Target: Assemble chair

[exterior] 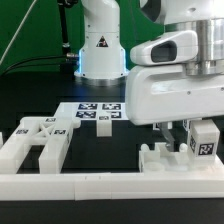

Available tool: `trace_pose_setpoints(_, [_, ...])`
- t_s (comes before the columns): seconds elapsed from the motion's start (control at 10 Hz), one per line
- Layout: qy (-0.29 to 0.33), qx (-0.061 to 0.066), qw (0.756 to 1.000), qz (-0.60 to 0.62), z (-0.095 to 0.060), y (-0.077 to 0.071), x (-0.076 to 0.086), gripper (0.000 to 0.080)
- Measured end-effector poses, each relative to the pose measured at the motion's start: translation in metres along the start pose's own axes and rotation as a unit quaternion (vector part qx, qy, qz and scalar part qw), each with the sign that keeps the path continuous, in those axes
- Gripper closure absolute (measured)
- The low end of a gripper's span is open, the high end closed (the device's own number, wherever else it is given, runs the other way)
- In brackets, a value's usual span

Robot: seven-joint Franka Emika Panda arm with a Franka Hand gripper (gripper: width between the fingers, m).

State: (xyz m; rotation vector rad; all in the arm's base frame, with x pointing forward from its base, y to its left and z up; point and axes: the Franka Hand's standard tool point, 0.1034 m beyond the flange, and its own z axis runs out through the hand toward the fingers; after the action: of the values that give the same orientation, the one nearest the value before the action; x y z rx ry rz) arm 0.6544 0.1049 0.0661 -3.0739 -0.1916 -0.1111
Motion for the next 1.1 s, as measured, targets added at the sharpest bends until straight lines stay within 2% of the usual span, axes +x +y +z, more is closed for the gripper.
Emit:
trace_pose_setpoints(0.2, [-0.071, 0.005, 0.997, 0.009, -0.0079, -0.0053, -0.0079, 0.015])
trace_pose_setpoints(0.3, [-0.067, 0.005, 0.998, 0.015, -0.0068, -0.0049, -0.003, 0.015])
trace_pose_setpoints(0.4, [-0.067, 0.004, 0.997, 0.024, -0.0058, -0.005, -0.0042, 0.0278])
trace_pose_setpoints(0.5, [-0.067, 0.004, 0.997, 0.027, -0.0058, -0.005, -0.0042, 0.0278])
trace_pose_setpoints(0.6, [-0.068, 0.003, 0.997, 0.042, -0.0056, -0.0052, -0.0043, 0.0463])
trace_pose_setpoints(0.7, [-0.068, 0.001, 0.994, 0.084, -0.0056, -0.0059, -0.0043, 0.0463])
trace_pose_setpoints(0.8, [-0.068, 0.0, 0.992, 0.108, -0.0056, -0.0061, -0.0043, 0.0515])
trace_pose_setpoints(1.1, [-0.061, -0.008, 0.97, 0.237, -0.005, -0.0094, -0.0034, 0.0515])
